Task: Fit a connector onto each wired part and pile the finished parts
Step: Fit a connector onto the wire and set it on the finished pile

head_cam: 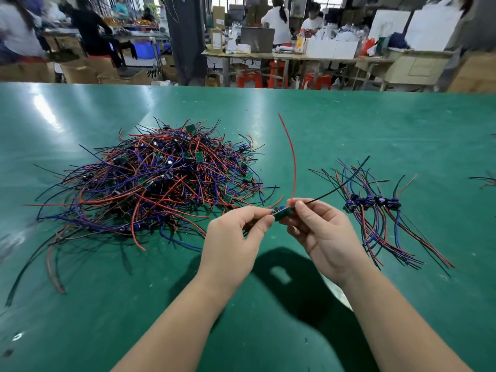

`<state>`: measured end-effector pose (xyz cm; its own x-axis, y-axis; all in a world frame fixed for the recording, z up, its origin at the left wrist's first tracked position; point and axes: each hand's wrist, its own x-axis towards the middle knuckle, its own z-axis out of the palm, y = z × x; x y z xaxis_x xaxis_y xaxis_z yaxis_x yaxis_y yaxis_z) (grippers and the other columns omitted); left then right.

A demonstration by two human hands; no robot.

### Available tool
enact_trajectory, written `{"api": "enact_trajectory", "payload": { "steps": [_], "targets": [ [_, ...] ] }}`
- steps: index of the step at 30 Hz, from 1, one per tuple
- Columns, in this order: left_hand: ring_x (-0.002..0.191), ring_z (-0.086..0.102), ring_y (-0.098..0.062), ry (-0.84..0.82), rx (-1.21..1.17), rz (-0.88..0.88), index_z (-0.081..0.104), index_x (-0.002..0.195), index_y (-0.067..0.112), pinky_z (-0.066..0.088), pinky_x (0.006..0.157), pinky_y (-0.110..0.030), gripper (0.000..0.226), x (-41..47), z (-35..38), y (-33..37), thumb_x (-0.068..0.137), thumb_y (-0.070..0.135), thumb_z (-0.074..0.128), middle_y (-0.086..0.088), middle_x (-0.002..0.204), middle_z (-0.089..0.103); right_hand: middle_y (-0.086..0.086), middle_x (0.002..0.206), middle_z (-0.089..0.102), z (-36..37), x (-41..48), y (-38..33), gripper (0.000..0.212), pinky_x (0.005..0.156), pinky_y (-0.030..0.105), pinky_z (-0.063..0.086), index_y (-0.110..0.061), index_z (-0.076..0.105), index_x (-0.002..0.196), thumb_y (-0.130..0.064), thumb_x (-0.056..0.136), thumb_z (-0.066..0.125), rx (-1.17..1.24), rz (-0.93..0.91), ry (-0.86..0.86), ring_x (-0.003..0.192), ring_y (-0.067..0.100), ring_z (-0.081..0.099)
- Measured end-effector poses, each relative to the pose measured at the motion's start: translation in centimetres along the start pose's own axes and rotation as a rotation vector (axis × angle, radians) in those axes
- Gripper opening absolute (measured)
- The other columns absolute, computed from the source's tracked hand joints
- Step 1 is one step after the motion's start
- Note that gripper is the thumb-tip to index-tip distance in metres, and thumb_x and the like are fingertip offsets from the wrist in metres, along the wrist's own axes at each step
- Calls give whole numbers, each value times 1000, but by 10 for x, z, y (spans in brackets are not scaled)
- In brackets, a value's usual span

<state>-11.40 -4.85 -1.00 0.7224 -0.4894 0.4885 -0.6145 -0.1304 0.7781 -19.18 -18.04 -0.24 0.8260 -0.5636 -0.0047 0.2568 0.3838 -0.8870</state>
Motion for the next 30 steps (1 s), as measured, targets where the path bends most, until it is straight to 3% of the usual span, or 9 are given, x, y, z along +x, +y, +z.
{"api": "enact_trajectory", "payload": {
  "steps": [4,6,7,13,16,22,25,30],
  "targets": [
    [76,62,5,-37,31,0,76,89,23,45,73,-8,8,-2,0,-1,82,19,74,17,80,71,1,66,68,-2,0,3,13,57,17,49,-12,69,77,-20,67,73,-245,-56,76,61,14,63],
    [73,63,5,-53,34,-7,76,85,23,45,71,-8,8,-3,1,0,80,18,76,18,77,71,-1,71,69,-3,-1,5,1,59,19,47,-14,72,76,-14,77,72,-361,-58,83,63,11,61],
    [70,63,5,-65,5,-34,75,83,24,46,69,-8,9,-4,2,1,79,16,76,18,75,71,-3,74,70,-5,0,6,7,60,19,47,-14,73,77,-12,82,69,-387,-63,86,64,10,60],
    [60,69,-17,-233,-458,-544,63,98,19,56,63,-28,25,-3,7,8,79,8,75,-1,75,72,1,74,71,-4,0,0,17,64,21,48,-10,72,82,-8,90,58,-213,27,56,67,7,63],
    [60,68,-14,-242,-587,-600,65,94,11,53,51,-25,20,-5,9,12,78,15,76,-1,71,71,6,73,70,-2,-2,1,14,65,20,53,-6,72,82,-13,81,61,-145,35,-13,68,12,64],
    [55,65,-12,-207,-652,-611,68,82,7,53,49,-24,8,-2,8,10,81,14,72,-1,64,69,2,75,71,0,-5,1,17,66,17,48,-12,76,79,-21,73,63,-211,56,-109,72,8,62],
    [53,64,-14,-241,-612,-596,67,78,5,52,49,-24,8,-1,8,11,82,11,72,-5,61,66,5,73,70,-2,-1,-1,13,71,24,48,-11,75,73,-11,81,64,-296,23,-11,72,14,60],
    [45,59,-12,-331,-588,-589,64,73,2,48,46,-19,12,-4,11,15,84,4,70,-5,53,61,3,57,66,-21,15,-26,14,49,16,49,-1,65,78,-1,89,57,-87,28,258,52,9,63]
  ]
}}
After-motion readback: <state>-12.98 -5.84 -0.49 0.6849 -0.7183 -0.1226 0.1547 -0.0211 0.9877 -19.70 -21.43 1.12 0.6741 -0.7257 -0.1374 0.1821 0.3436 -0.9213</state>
